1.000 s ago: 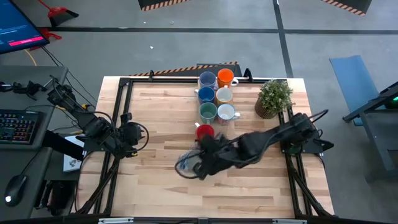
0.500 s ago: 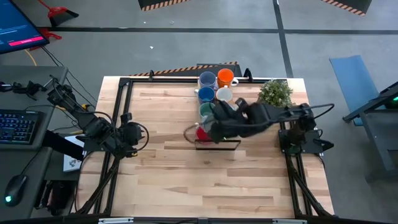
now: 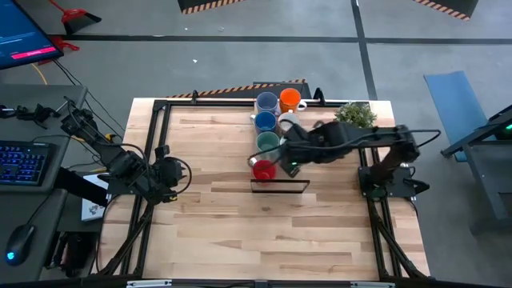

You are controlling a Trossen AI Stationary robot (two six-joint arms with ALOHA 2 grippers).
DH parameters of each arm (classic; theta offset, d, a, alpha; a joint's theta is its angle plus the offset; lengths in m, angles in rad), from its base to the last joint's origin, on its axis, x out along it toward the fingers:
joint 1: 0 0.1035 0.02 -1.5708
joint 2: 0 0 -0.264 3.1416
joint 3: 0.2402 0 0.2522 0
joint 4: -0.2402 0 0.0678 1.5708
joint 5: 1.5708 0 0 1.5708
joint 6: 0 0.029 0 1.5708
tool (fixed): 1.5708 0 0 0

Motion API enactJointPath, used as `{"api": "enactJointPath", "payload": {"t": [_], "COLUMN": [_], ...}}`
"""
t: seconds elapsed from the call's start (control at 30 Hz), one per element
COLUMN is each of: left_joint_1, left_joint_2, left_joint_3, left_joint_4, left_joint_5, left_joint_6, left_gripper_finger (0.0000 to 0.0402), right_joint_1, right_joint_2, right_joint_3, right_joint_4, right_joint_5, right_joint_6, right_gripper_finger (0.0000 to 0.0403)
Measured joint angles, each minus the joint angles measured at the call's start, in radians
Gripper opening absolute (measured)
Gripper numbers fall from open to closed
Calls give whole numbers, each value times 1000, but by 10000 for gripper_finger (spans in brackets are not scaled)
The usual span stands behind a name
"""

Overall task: Place coffee mugs
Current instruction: Put the blue patterned mug on the shelf next to the red patterned mug

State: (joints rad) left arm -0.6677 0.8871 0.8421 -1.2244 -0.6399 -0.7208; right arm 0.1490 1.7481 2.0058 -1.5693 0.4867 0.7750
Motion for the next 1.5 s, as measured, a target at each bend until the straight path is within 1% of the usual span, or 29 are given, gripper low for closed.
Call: {"api": "enactJointPath", "payload": {"t": [0.17, 0.27, 0.4, 0.6, 0.9, 1.07, 1.23, 1.5], "left_joint_1": [0, 0, 0, 0, 0, 0, 0, 0], "left_joint_2": [0, 0, 0, 0, 0, 0, 0, 0], "left_joint_3": [0, 0, 0, 0, 0, 0, 0, 0], "left_joint_4": [0, 0, 0, 3, 6, 14, 14, 14], "left_joint_5": [0, -3, -5, -16, -23, -23, -23, -23], "left_joint_6": [0, -1, -1, -29, -37, -37, -36, -25], "left_gripper_finger": [99, 99, 99, 99, 99, 99, 99, 99], "right_joint_1": [30, 47, 56, 30, -54, -100, -122, -123], "right_joint_2": [-142, -211, -241, -239, -237, -237, -236, -226], "right_joint_3": [-172, -268, -344, -421, -575, -636, -685, -745], "right_joint_4": [-5, -2, 14, 44, 268, 372, 451, 554], "right_joint_5": [-2, -20, -45, -77, -137, -208, -254, -285], "right_joint_6": [140, 212, 238, 191, 68, 15, 2, 9], "right_gripper_finger": [0, 0, 0, 0, 0, 0, 0, 0]}}
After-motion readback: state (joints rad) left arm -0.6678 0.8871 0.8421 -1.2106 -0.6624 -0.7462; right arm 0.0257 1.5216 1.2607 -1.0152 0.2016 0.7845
